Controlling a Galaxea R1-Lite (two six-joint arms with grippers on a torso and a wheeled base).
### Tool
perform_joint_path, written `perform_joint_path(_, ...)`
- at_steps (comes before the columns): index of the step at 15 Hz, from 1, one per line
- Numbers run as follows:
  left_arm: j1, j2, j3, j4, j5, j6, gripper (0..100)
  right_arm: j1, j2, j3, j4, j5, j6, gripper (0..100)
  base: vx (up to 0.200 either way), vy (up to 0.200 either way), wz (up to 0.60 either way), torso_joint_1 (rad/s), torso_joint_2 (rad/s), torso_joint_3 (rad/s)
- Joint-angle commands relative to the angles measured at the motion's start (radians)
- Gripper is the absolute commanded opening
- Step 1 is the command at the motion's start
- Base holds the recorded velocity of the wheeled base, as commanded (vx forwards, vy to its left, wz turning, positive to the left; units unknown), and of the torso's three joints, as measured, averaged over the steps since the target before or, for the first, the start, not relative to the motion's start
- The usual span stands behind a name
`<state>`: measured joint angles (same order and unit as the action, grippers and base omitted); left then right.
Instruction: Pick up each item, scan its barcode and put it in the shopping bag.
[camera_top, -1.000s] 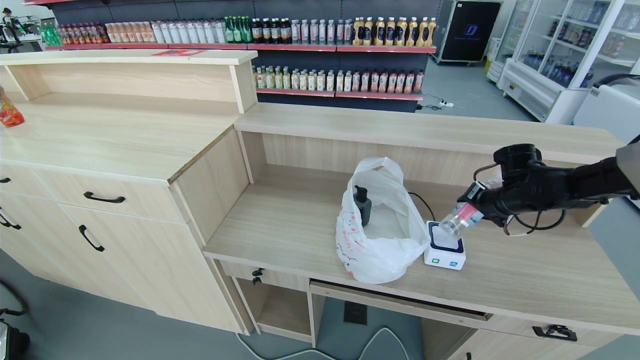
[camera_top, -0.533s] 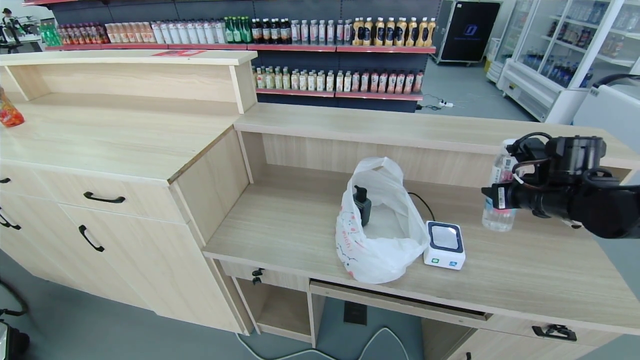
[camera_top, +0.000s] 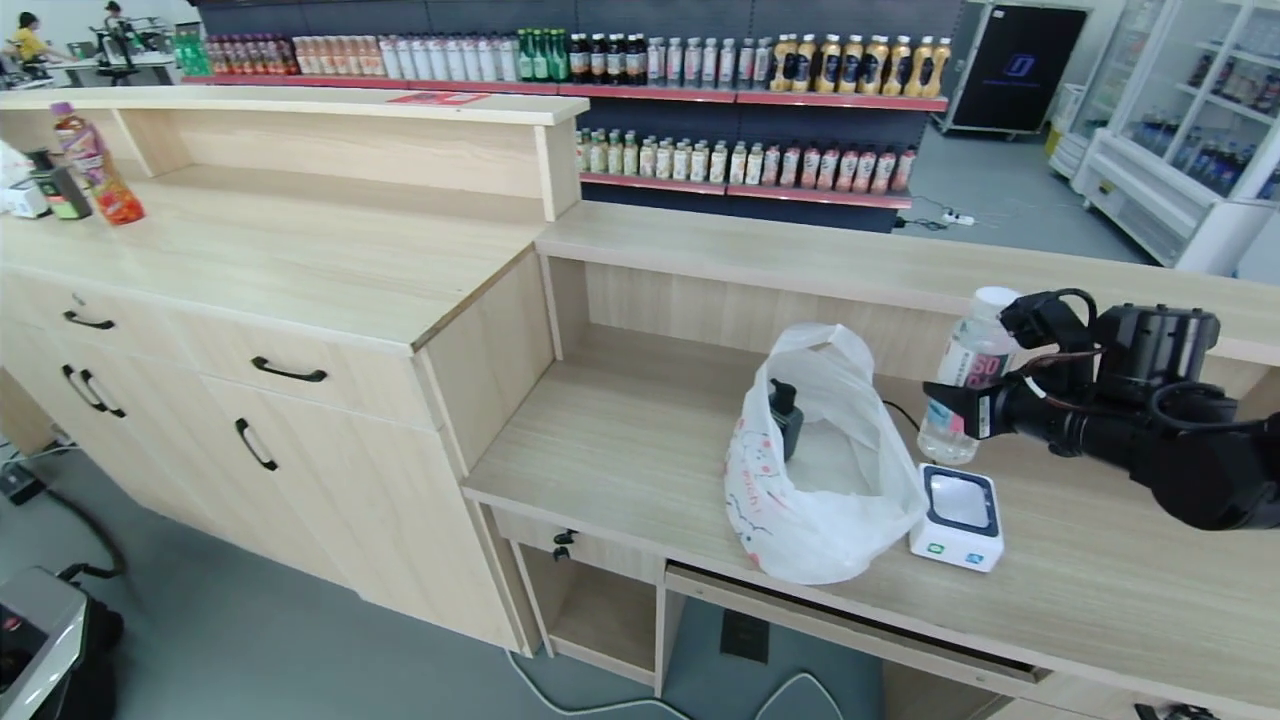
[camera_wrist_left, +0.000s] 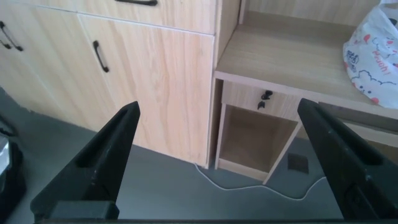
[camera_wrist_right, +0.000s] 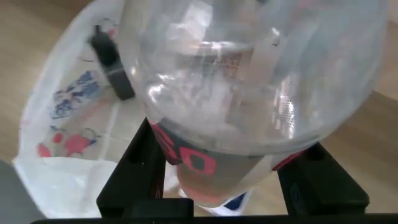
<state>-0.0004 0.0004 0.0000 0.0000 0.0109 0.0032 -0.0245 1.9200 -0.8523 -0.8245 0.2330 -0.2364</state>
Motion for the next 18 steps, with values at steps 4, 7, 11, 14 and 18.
perform_joint_path(4,0.0,0.0,0.0,0.0,0.0,0.0,100,-0.026,0.162,0.027,-0.071,0.292,-0.121,0,0.0,0.0,0.0,0.0,0.0,0.0)
perform_joint_path(7,0.0,0.0,0.0,0.0,0.0,0.0,100,-0.034,0.277,0.015,-0.142,0.365,-0.205,0,0.0,0.0,0.0,0.0,0.0,0.0)
perform_joint_path(11,0.0,0.0,0.0,0.0,0.0,0.0,100,-0.032,0.372,-0.051,-0.2,0.468,-0.205,0,0.0,0.0,0.0,0.0,0.0,0.0)
perform_joint_path(14,0.0,0.0,0.0,0.0,0.0,0.0,100,-0.023,0.427,-0.094,-0.249,0.503,-0.205,0,0.0,0.0,0.0,0.0,0.0,0.0)
perform_joint_path(18,0.0,0.0,0.0,-0.002,0.0,0.0,100,0.005,0.517,-0.113,-0.308,0.528,-0.225,0,0.0,0.0,0.0,0.0,0.0,0.0)
